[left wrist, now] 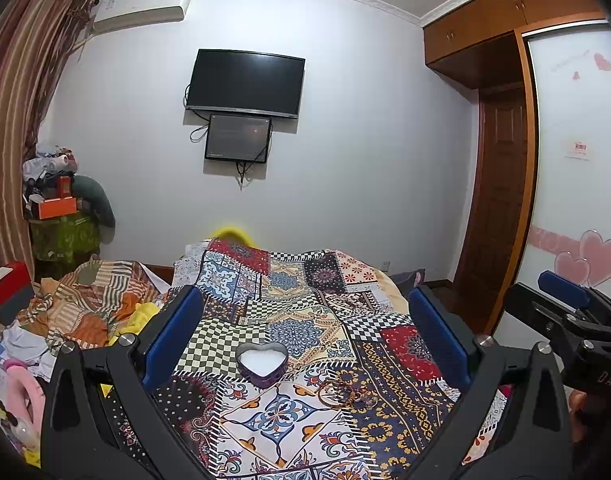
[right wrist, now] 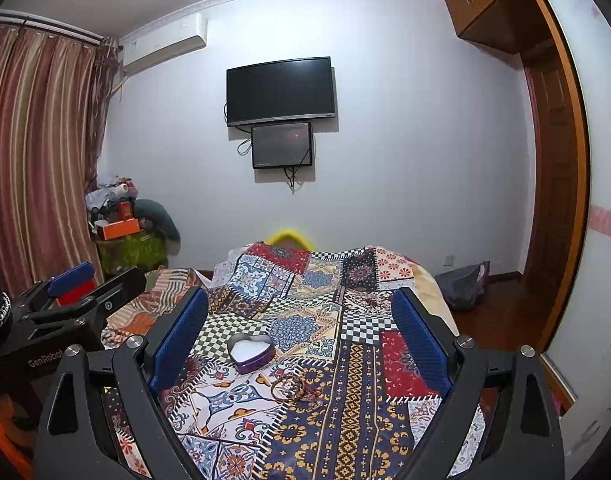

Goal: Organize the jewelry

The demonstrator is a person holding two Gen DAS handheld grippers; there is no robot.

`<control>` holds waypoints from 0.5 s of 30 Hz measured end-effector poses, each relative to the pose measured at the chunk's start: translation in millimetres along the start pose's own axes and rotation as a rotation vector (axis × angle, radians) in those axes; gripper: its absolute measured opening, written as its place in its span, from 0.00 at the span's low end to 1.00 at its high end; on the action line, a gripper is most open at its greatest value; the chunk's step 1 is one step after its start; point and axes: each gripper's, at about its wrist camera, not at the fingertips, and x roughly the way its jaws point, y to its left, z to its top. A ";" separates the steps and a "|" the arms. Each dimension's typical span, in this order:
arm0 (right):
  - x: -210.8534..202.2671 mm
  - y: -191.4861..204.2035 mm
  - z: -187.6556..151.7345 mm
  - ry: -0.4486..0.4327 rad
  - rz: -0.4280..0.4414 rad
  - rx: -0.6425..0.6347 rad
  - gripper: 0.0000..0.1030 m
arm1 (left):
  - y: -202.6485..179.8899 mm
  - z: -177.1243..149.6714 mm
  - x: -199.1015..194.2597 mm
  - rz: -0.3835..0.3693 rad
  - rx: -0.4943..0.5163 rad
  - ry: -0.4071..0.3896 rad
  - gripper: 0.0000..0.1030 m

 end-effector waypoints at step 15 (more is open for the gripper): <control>1.1 -2.3 1.6 0.003 -0.001 -0.002 0.89 | -0.7 -1.4 1.8 -0.005 -0.005 0.006 1.00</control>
